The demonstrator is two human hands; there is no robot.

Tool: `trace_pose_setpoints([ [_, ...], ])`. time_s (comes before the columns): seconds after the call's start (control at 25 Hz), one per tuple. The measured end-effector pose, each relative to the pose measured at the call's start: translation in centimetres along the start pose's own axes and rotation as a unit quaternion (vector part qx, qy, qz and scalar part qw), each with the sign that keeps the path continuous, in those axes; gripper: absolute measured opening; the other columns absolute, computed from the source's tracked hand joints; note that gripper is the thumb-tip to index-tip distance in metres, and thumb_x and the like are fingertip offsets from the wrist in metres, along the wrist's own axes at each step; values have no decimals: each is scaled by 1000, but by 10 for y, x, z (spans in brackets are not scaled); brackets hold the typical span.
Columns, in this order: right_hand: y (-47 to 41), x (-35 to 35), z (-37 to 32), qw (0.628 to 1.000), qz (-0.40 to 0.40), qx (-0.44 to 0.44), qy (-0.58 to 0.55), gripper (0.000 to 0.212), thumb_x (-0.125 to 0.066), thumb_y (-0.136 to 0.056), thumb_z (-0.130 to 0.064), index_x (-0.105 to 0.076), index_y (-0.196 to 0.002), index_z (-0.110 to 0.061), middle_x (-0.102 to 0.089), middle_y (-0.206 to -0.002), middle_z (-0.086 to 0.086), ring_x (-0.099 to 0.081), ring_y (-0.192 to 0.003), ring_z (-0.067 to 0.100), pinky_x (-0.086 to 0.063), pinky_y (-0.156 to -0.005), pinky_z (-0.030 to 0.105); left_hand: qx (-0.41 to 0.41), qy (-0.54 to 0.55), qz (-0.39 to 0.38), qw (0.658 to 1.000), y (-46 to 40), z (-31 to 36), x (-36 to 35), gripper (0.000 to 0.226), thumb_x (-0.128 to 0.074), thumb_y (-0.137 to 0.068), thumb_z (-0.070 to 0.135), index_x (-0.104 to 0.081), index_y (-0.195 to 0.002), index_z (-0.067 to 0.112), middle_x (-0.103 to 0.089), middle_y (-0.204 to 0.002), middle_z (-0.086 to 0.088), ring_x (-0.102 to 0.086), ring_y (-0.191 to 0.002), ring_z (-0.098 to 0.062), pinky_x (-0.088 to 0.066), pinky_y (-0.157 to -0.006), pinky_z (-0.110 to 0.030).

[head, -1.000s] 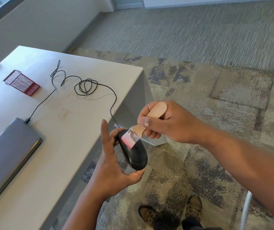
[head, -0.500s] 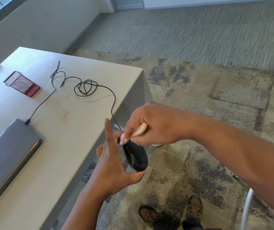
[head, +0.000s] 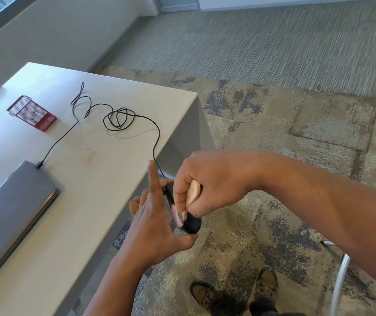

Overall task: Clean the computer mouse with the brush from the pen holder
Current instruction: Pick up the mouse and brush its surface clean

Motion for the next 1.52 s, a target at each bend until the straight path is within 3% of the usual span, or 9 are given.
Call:
trace_pose_setpoints([
  [0.12, 4, 0, 1, 1000, -24, -5, -15, 19, -72, -73, -10, -80, -82, -24, -70, -66, -14, -59, -55, 0, -45, -52, 18, -1, -10, 8, 1000, -1, 1, 1, 163, -82, -57, 61, 43, -159, 45, -47, -139, 27, -33, -121, 9, -7, -106, 1],
  [0.24, 11, 2, 8, 998, -49, -24, -28, 19, -73, -73, -11, -80, -81, -26, -66, -59, -15, -52, -49, 0, -42, -48, 20, -12, -19, 21, 1000, 0, 1, 3, 164, -81, -56, 67, 39, -163, 40, -43, -140, 23, -30, -121, 8, -8, -108, -6],
  [0.48, 26, 3, 35, 996, -43, -69, 31, 13, -74, -77, -12, -76, -79, -24, -76, -79, -4, -67, -61, 11, -52, -52, 28, 6, -12, 40, 999, 0, -7, 7, 167, -85, -53, 66, 36, -165, 40, -43, -138, 17, -27, -122, 6, -23, -108, -40],
  [0.72, 22, 12, 34, 971, 206, 20, -118, 9, -70, -82, -30, -73, -89, -24, -69, -72, -9, -54, -54, -3, -41, -49, 14, -15, -34, 31, 999, -1, -5, 3, 167, -85, -55, 64, 36, -166, 36, -41, -135, 27, -31, -118, 8, -13, -104, -7],
  [0.84, 12, 6, 29, 955, 280, 33, -96, 6, -71, -84, -27, -73, -84, -22, -70, -69, -6, -53, -53, -1, -39, -49, 14, -11, -34, 30, 999, -2, -1, 2, 167, -84, -54, 63, 39, -164, 37, -47, -136, 19, -26, -117, 9, -17, -103, -19],
  [0.96, 5, 1, 27, 959, 274, 14, -65, 5, -76, -84, -28, -73, -82, -24, -73, -70, -5, -58, -55, 0, -41, -50, 13, 3, -27, 26, 999, -2, 0, 0, 166, -81, -54, 63, 43, -160, 40, -52, -134, 14, -26, -117, 8, -20, -100, -30],
  [1.16, 2, -3, 23, 978, 205, 4, -33, 8, -80, -85, -27, -74, -88, -26, -70, -68, -14, -62, -61, -6, -42, -56, 8, 1, -29, 13, 1000, -2, -3, 0, 167, -85, -56, 58, 44, -160, 40, -48, -142, 22, -26, -121, 9, -9, -102, 0],
  [1.36, 2, -2, 21, 993, 117, 4, -6, 9, -77, -90, -26, -69, -92, -29, -68, -71, -22, -62, -68, -7, -42, -62, 7, 9, -11, 15, 1000, -1, -5, -1, 166, -84, -56, 60, 44, -160, 42, -48, -140, 19, -26, -117, 10, -8, -104, 2],
  [1.52, -3, 1, 23, 981, 186, 22, -58, 8, -71, -96, -30, -66, -91, -26, -63, -66, -29, -56, -59, -5, -42, -61, 10, 4, -16, 9, 1000, -2, -5, -3, 168, -86, -57, 59, 44, -160, 39, -49, -139, 20, -29, -119, 10, -2, -105, 3],
])
Point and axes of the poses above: each hand's wrist, its own y-axis away from the middle knuckle, its own x-axis out of the back of the hand, z = x × y, the point moved 3 cm from there along -y, towards the middle knuckle
